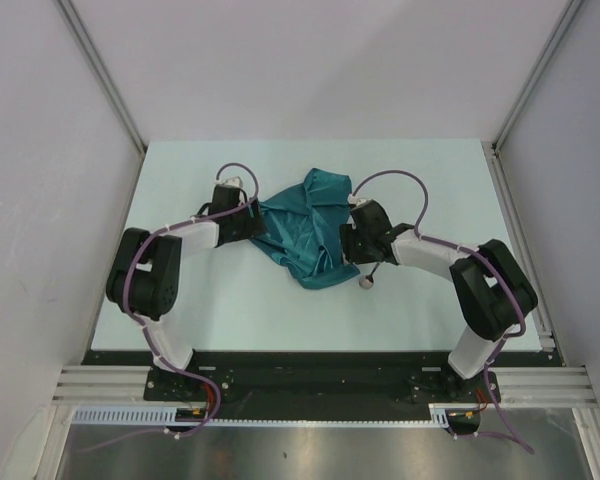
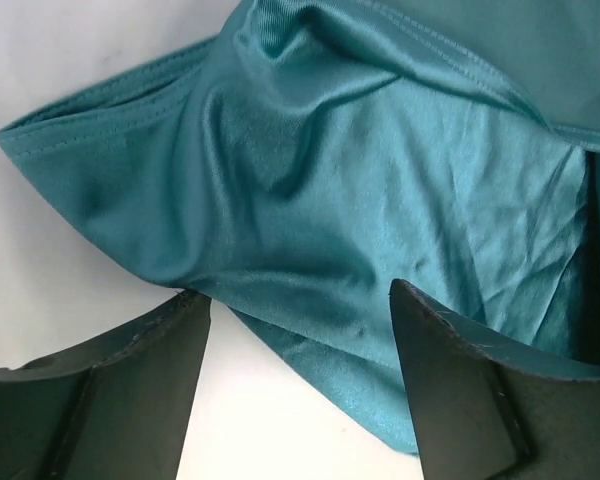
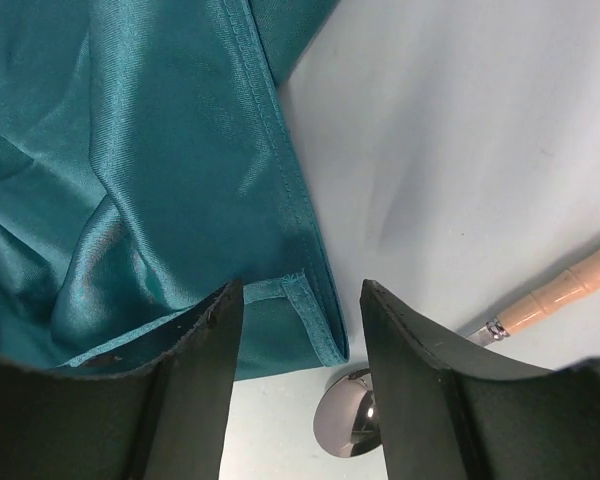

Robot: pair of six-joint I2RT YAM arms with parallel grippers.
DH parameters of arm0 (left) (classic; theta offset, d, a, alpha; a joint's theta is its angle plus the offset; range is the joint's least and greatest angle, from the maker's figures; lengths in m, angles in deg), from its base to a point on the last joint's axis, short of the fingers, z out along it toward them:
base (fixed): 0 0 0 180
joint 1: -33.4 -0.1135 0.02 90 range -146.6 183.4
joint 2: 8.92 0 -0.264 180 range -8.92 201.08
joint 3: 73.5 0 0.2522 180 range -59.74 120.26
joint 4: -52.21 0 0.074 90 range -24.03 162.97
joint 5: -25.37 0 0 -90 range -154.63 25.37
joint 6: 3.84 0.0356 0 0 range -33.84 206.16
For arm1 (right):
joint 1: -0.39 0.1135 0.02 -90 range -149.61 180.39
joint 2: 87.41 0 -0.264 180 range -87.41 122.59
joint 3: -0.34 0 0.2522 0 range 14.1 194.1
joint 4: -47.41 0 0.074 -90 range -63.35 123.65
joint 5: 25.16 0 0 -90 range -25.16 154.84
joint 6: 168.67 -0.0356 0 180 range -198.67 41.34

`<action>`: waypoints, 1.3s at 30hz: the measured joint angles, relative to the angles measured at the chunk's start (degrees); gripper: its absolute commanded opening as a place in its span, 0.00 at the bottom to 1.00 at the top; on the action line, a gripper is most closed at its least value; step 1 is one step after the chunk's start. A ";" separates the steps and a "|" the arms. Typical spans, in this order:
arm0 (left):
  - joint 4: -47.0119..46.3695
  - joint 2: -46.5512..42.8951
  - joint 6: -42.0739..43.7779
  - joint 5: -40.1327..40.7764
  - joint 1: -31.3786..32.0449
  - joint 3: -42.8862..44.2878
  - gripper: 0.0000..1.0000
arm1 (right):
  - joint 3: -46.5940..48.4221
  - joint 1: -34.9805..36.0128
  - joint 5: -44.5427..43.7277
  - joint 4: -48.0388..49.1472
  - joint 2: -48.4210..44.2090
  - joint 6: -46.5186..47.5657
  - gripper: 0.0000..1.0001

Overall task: Fold the napkin, place the utensils inside, and roll it up
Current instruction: Flatten the napkin out

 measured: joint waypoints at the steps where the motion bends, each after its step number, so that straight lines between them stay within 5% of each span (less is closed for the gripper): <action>1: -0.02 0.39 0.02 -0.02 -0.02 0.46 0.68 | 0.02 0.02 0.04 -0.02 0.07 0.02 0.55; 6: 0.02 1.44 0.63 0.09 -0.48 1.25 0.48 | 0.31 0.28 0.55 0.04 1.27 0.61 0.45; 8: 0.20 1.53 1.01 0.07 -0.68 1.25 0.40 | 0.42 0.35 1.07 0.15 2.19 0.81 0.35; 11: 0.50 1.86 1.40 0.09 -0.83 1.38 0.13 | 0.57 0.35 1.99 0.33 3.15 1.07 0.17; 14: 1.07 2.29 1.92 0.07 -0.87 1.79 0.00 | 0.94 0.37 2.54 0.48 3.19 1.33 0.02; 24: 5.88 -0.39 3.69 0.37 -0.87 5.55 0.00 | 0.76 0.48 3.30 0.13 -0.17 1.25 0.00; 31: 12.83 -16.00 4.33 -1.53 -0.87 8.04 0.07 | -0.76 1.29 2.56 -0.39 -11.58 1.01 0.00; 36: 16.20 -23.54 6.01 -2.08 -0.87 12.50 0.24 | -3.21 1.55 2.29 -0.70 -17.00 0.11 0.00; 39: 18.73 -20.06 7.54 -2.03 -0.92 17.27 0.56 | -3.65 1.86 2.29 -0.87 -17.05 -0.79 0.05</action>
